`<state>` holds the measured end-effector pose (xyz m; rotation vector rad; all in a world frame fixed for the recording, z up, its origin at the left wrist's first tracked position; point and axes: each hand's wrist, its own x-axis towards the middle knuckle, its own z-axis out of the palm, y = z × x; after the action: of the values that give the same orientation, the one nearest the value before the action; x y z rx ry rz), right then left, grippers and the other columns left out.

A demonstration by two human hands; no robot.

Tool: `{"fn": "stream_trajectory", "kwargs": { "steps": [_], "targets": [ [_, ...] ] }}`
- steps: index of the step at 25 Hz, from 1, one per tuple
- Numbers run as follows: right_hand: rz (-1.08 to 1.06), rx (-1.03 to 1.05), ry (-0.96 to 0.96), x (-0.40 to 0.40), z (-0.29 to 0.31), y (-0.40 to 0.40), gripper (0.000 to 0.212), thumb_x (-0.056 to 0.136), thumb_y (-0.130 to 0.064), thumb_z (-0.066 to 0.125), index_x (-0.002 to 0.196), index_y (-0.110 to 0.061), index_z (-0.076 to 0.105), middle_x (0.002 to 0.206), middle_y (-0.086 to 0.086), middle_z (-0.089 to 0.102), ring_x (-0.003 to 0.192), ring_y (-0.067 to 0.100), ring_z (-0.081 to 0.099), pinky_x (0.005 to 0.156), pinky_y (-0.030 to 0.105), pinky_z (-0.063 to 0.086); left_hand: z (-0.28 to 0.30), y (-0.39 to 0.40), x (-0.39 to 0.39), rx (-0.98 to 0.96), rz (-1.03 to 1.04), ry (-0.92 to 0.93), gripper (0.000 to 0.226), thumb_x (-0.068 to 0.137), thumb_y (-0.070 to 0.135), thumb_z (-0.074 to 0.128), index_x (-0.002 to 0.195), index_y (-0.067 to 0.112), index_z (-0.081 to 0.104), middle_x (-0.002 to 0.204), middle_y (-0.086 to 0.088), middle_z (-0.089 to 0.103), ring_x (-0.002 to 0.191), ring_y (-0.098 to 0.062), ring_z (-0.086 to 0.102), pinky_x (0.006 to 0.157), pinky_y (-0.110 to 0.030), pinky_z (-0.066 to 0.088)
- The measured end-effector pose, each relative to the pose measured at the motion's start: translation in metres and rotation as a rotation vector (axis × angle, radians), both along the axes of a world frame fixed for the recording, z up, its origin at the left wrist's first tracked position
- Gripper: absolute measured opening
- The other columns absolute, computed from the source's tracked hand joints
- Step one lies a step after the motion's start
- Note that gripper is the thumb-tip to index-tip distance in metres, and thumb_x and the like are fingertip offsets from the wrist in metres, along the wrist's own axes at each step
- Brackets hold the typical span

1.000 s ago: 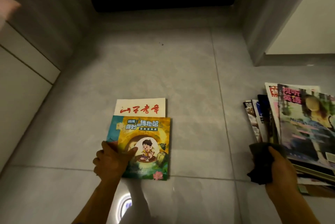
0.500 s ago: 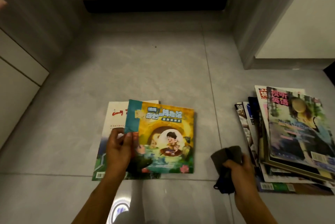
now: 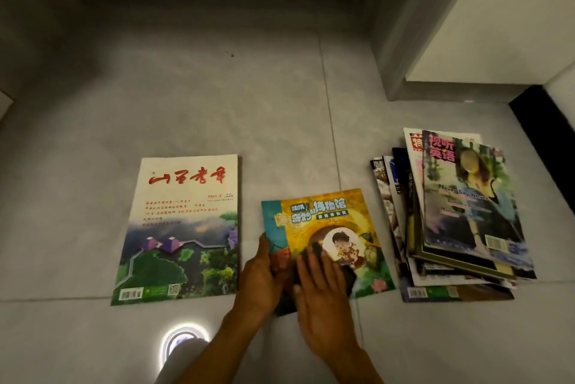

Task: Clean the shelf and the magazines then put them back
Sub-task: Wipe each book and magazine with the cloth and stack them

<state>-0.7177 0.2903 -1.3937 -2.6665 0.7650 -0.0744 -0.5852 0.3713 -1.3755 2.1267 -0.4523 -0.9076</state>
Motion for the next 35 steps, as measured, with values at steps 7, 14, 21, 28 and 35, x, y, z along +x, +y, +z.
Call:
{"fn": "stream_trajectory", "kwargs": {
  "steps": [7, 14, 21, 28, 35],
  "targets": [
    [-0.362, -0.047, 0.049, 0.03, -0.006, -0.085, 0.067, 0.084, -0.016, 0.06, 0.147, -0.016, 0.036, 0.155, 0.013, 0.028, 0.141, 0.036, 0.029, 0.106, 0.057, 0.037, 0.007, -0.001, 0.007, 0.009, -0.166, 0.061, 0.089, 0.083, 0.015, 0.072, 0.151, 0.029, 0.016, 0.119, 0.004, 0.065, 0.1, -0.011, 0.065, 0.087, -0.034, 0.056],
    [-0.021, -0.105, 0.071, 0.043, -0.015, -0.123, 0.083, 0.08, -0.002, 0.066, 0.151, -0.023, 0.026, 0.16, 0.003, 0.012, 0.147, 0.025, 0.01, 0.117, 0.05, 0.024, 0.001, -0.006, 0.017, 0.237, -0.371, -0.041, 0.105, 0.088, 0.045, 0.062, 0.145, 0.041, -0.027, 0.118, -0.002, 0.062, 0.091, -0.013, 0.065, 0.079, -0.029, 0.056],
    [0.284, -0.012, -0.155, 0.088, -0.018, -0.069, 0.077, 0.075, -0.004, 0.061, 0.146, -0.021, 0.04, 0.157, 0.001, 0.026, 0.145, 0.025, 0.018, 0.117, 0.046, 0.018, -0.006, -0.008, 0.02, 0.261, -0.387, -0.093, 0.114, 0.083, 0.046, 0.068, 0.144, 0.043, -0.028, 0.11, 0.003, 0.066, 0.083, -0.011, 0.066, 0.073, -0.027, 0.057],
    [-0.399, -0.032, -0.054, 0.081, -0.011, -0.095, 0.081, 0.074, 0.003, 0.062, 0.147, -0.022, 0.038, 0.158, 0.009, 0.023, 0.146, 0.032, 0.017, 0.115, 0.054, 0.022, -0.007, -0.004, 0.02, 0.249, -0.345, -0.039, 0.115, 0.082, 0.037, 0.072, 0.136, 0.051, -0.028, 0.116, 0.002, 0.066, 0.084, -0.007, 0.064, 0.076, -0.026, 0.058],
    [0.006, -0.014, -0.094, 0.088, -0.018, -0.087, 0.079, 0.074, 0.0, 0.064, 0.145, -0.023, 0.039, 0.157, 0.002, 0.027, 0.145, 0.026, 0.022, 0.115, 0.05, 0.025, 0.007, -0.013, 0.019, 0.27, -0.206, 0.024, 0.133, 0.075, 0.023, 0.082, 0.145, 0.029, -0.031, 0.131, -0.003, 0.06, 0.101, -0.015, 0.066, 0.08, -0.026, 0.053]
  ]
}}
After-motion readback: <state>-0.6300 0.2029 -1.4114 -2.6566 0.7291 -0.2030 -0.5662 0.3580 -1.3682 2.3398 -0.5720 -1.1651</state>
